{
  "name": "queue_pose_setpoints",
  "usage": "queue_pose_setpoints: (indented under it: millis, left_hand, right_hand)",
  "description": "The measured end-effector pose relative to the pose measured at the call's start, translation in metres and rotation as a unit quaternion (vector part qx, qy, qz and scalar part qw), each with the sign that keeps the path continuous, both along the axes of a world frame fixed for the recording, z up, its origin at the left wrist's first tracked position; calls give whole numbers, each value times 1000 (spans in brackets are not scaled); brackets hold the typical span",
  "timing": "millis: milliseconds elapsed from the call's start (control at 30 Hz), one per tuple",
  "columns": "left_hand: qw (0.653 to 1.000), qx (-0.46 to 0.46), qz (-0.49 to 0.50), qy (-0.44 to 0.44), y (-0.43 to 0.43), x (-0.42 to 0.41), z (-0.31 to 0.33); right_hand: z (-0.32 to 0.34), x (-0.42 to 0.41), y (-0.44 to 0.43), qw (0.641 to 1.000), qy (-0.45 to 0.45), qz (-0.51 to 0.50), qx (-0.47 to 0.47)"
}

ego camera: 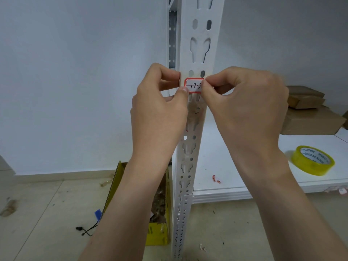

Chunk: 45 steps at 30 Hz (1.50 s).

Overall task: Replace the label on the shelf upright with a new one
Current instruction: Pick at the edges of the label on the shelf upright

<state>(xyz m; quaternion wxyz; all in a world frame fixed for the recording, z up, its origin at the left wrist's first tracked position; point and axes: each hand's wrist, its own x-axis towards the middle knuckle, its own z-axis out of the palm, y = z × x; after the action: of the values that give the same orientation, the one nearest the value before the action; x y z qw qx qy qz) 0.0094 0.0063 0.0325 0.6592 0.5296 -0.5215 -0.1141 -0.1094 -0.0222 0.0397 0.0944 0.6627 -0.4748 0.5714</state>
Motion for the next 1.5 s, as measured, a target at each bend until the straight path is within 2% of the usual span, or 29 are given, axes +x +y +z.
queue_pose_setpoints:
  millis: [600, 767, 1000, 1367, 1500]
  left_hand:
    - [1000, -11, -4, 3, -2, 2, -2]
    - [1000, -5, 0, -1, -2, 1, -1]
    - [1000, -11, -9, 2, -3, 2, -3]
    - [1000, -24, 5, -5, -4, 2, -2]
    - [999, -33, 10, 14, -7, -4, -3]
  right_hand:
    - [6, 4, -2, 1000, 4, -7, 27]
    - [2, -2, 1, 999, 22, 13, 19]
    - [-5, -11, 4, 997, -50, 61, 22]
    - [-8, -18, -16, 990, -51, 126, 34]
    - [-11, -24, -24, 979, -77, 174, 68]
